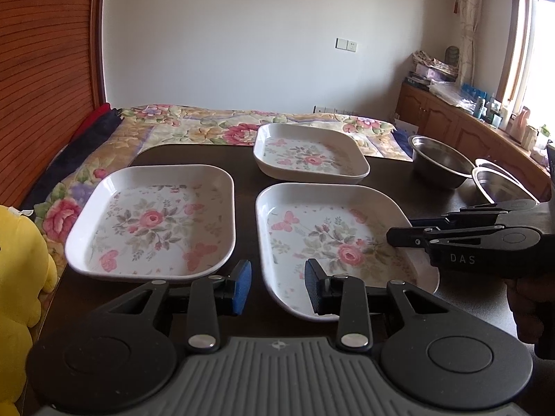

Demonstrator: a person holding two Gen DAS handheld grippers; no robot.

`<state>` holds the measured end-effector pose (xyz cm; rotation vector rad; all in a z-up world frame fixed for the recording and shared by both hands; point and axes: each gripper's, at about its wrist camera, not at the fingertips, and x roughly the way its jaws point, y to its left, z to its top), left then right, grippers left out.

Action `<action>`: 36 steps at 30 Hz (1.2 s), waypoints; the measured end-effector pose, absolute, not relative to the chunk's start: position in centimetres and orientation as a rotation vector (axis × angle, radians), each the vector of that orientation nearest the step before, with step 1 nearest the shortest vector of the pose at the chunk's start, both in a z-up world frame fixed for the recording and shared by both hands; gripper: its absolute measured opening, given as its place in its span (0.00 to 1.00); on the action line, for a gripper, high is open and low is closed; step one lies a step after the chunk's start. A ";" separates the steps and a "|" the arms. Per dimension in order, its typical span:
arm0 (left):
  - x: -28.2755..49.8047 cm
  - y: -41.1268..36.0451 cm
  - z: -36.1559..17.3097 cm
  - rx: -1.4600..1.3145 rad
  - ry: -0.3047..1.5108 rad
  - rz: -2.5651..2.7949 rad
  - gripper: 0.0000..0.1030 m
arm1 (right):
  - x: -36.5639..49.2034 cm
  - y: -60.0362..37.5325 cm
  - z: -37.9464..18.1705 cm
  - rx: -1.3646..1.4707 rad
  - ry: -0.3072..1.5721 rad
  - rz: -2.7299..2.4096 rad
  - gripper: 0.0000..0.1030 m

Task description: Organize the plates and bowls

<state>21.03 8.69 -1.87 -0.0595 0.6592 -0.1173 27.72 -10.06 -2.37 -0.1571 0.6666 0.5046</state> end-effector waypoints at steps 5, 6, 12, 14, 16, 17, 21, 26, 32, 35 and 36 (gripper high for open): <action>21.6 8.8 -2.2 -0.085 0.677 -0.133 0.54 | 27.8 -10.1 -2.4 -0.159 0.663 0.508 0.20; 21.7 8.7 -2.2 -0.082 0.676 -0.129 0.52 | 27.8 -10.0 -2.4 -0.161 0.662 0.506 0.20; 22.1 8.7 -2.6 -0.063 0.678 -0.095 0.37 | 27.6 -10.5 -2.3 -0.124 0.672 0.501 0.21; 22.3 8.6 -2.8 -0.057 0.685 -0.093 0.36 | 27.6 -10.7 -2.4 -0.104 0.676 0.506 0.21; 22.5 8.4 -3.0 -0.050 0.691 -0.092 0.36 | 27.5 -10.7 -2.5 -0.101 0.675 0.507 0.21; 22.6 8.4 -3.1 -0.051 0.698 -0.092 0.36 | 27.5 -10.7 -2.5 -0.100 0.674 0.508 0.21; 22.9 8.4 -3.3 -0.052 0.700 -0.093 0.36 | 27.5 -10.6 -2.5 -0.090 0.681 0.520 0.21; 22.6 8.6 -3.3 -0.066 0.694 -0.107 0.36 | 27.4 -10.9 -2.5 -0.061 0.690 0.516 0.18; 21.4 8.5 -2.5 -0.071 0.668 -0.114 0.35 | 26.7 -11.5 -1.7 -0.034 0.668 0.520 0.14; 20.8 8.5 -1.8 -0.078 0.654 -0.115 0.36 | 26.2 -11.5 -1.1 -0.032 0.654 0.521 0.14; 20.6 8.5 -1.6 -0.079 0.651 -0.116 0.36 | 26.1 -11.5 -1.0 -0.030 0.651 0.521 0.14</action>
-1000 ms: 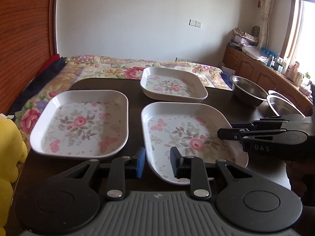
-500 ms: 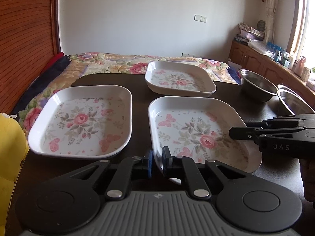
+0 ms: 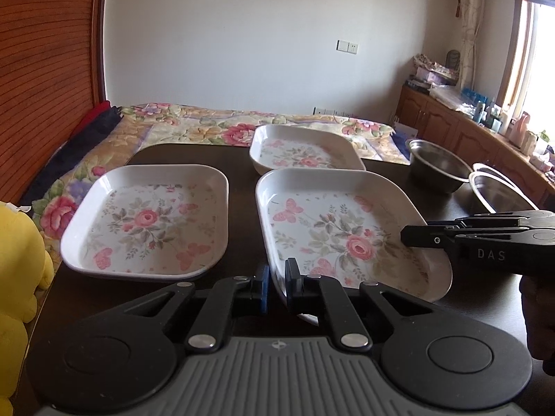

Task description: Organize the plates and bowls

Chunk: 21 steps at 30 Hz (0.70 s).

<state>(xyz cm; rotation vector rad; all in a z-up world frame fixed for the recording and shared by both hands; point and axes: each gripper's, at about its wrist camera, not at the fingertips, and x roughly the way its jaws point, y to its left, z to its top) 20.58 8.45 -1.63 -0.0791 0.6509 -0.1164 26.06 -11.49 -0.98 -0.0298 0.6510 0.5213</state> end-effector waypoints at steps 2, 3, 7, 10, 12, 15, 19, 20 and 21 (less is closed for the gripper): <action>20.0 8.4 -1.3 -0.081 0.643 -0.121 0.36 | 25.7 -11.6 -0.7 -0.026 0.647 0.523 0.14; 19.7 8.4 -1.1 -0.081 0.639 -0.124 0.36 | 25.5 -11.6 -0.6 -0.024 0.645 0.524 0.14; 18.1 8.4 -0.6 -0.076 0.625 -0.134 0.36 | 24.3 -11.8 -0.4 -0.017 0.641 0.529 0.14; 16.9 8.3 -0.6 -0.070 0.626 -0.139 0.36 | 23.2 -11.9 -0.4 -0.017 0.640 0.531 0.14; 16.1 8.3 -0.8 -0.064 0.628 -0.142 0.36 | 22.4 -11.8 -0.4 -0.016 0.639 0.531 0.14; 15.1 8.4 -0.9 -0.064 0.631 -0.145 0.36 | 21.2 -11.8 -0.6 -0.009 0.642 0.537 0.14; 13.8 9.0 -1.3 -0.064 0.642 -0.149 0.36 | 19.7 -11.7 -0.9 -0.002 0.649 0.547 0.14; 13.5 9.1 -1.4 -0.065 0.645 -0.150 0.36 | 19.4 -11.6 -1.0 -0.001 0.651 0.548 0.14; 13.3 9.2 -1.5 -0.067 0.647 -0.150 0.36 | 19.1 -11.6 -1.1 0.000 0.654 0.549 0.14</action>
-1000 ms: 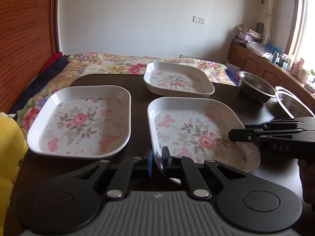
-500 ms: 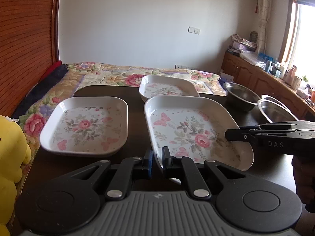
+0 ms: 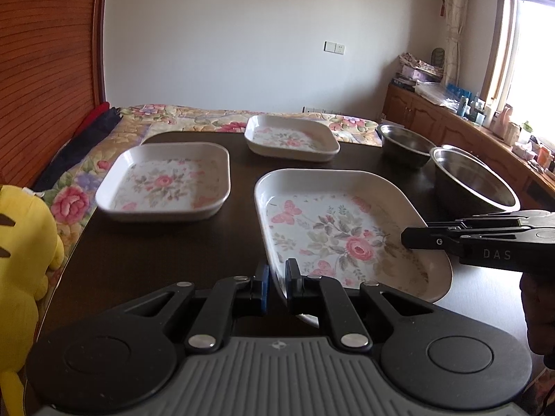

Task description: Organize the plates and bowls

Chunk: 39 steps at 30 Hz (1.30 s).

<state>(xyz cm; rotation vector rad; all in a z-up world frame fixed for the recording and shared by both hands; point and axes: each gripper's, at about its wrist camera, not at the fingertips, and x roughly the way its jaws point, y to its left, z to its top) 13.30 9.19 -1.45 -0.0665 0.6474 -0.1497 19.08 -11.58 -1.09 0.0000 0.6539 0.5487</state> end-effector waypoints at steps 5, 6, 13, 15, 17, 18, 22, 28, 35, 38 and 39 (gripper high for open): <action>12.1 9.6 -1.9 -0.077 0.653 -0.147 0.36 | 17.7 -11.4 -1.8 0.019 0.675 0.557 0.14; 11.9 9.7 -1.9 -0.077 0.654 -0.146 0.36 | 17.3 -11.3 -1.9 0.021 0.677 0.558 0.15; 11.6 10.0 -2.4 -0.098 0.659 -0.142 0.36 | 16.4 -11.0 -2.4 0.026 0.690 0.557 0.15; 11.8 9.9 -2.7 -0.091 0.662 -0.139 0.36 | 16.3 -10.9 -2.4 0.024 0.688 0.553 0.15; 12.0 9.9 -2.9 -0.096 0.667 -0.138 0.36 | 16.1 -10.9 -2.3 0.025 0.689 0.551 0.15; 12.1 9.9 -3.0 -0.096 0.668 -0.137 0.36 | 16.1 -10.9 -2.3 0.026 0.692 0.550 0.15; 12.2 10.0 -3.3 -0.098 0.675 -0.136 0.36 | 16.1 -10.8 -2.5 0.022 0.698 0.547 0.16; 12.5 10.1 -3.6 -0.103 0.683 -0.133 0.35 | 16.0 -10.8 -2.5 0.027 0.694 0.540 0.17; 12.8 10.0 -3.6 -0.104 0.680 -0.135 0.36 | 15.9 -10.7 -2.5 0.027 0.696 0.537 0.19; 12.9 10.0 -3.6 -0.104 0.680 -0.134 0.36 | 15.8 -10.7 -2.6 0.029 0.693 0.534 0.19; 12.9 10.0 -3.6 -0.107 0.681 -0.136 0.36 | 15.8 -10.7 -2.6 0.033 0.691 0.533 0.20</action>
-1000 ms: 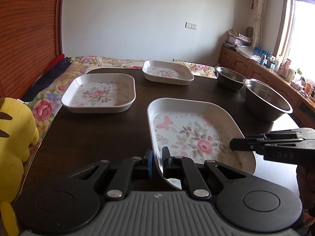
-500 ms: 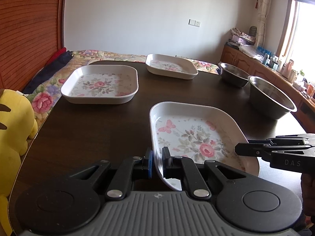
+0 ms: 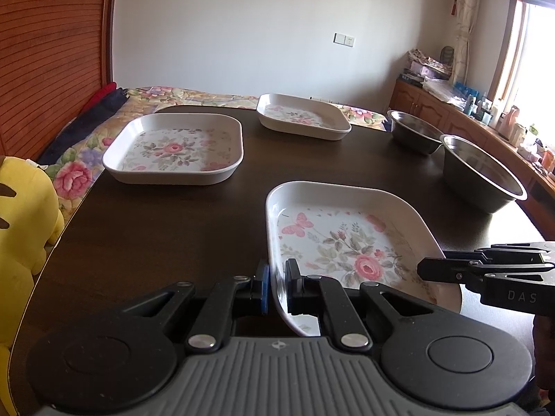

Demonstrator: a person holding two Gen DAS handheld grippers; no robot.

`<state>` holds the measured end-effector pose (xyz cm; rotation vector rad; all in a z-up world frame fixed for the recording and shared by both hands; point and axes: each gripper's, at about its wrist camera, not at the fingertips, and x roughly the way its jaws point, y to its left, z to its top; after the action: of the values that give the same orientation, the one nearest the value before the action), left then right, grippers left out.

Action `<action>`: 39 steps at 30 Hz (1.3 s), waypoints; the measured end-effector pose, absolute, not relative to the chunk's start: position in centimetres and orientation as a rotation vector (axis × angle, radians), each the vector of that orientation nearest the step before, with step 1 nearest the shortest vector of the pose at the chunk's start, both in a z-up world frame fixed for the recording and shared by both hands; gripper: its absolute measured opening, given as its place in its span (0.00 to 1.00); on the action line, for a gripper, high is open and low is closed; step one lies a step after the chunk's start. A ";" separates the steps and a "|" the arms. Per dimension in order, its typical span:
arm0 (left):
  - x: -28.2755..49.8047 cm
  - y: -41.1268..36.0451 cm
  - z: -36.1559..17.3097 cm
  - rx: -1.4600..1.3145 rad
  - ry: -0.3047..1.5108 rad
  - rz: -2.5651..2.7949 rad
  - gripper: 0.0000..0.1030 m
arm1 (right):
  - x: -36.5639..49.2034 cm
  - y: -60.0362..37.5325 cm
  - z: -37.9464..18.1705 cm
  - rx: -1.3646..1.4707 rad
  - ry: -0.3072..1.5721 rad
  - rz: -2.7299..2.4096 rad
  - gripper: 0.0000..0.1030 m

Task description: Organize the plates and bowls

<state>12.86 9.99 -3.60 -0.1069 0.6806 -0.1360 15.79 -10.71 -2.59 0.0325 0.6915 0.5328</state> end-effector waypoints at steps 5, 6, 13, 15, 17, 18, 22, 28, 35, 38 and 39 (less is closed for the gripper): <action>12.8 10.3 -3.2 -0.114 0.665 -0.137 0.38 | 15.6 -10.9 -2.1 0.030 0.669 0.523 0.29; 12.8 10.4 -3.1 -0.111 0.661 -0.132 0.40 | 15.6 -11.0 -2.0 0.024 0.660 0.517 0.29; 12.8 11.1 -2.1 -0.107 0.625 -0.105 0.61 | 16.0 -11.5 -0.4 0.007 0.611 0.502 0.30; 12.7 11.3 -1.8 -0.106 0.614 -0.099 0.69 | 16.1 -11.5 0.0 0.005 0.599 0.504 0.31; 12.8 11.6 -1.6 -0.103 0.604 -0.094 0.74 | 16.4 -11.4 0.4 0.001 0.588 0.509 0.35; 12.9 11.7 -1.4 -0.101 0.599 -0.092 0.74 | 16.5 -11.3 0.6 0.000 0.583 0.513 0.36; 13.4 12.3 -0.7 -0.085 0.587 -0.078 0.76 | 17.3 -10.5 1.7 -0.022 0.559 0.533 0.39; 14.1 13.8 0.9 -0.064 0.549 -0.044 0.79 | 18.7 -8.3 3.0 -0.084 0.537 0.573 0.47; 15.6 15.7 2.1 -0.034 0.523 -0.010 0.86 | 20.1 -5.2 3.5 -0.141 0.531 0.619 0.61; 16.5 16.7 2.1 -0.033 0.525 -0.002 0.86 | 20.9 -4.2 3.6 -0.149 0.541 0.635 0.61; 16.7 16.9 2.1 -0.031 0.526 0.001 0.86 | 21.1 -3.9 3.7 -0.150 0.543 0.638 0.61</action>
<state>16.73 16.94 2.06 -0.0314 0.5257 0.0012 21.11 -3.92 3.68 -0.1503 0.5430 0.6385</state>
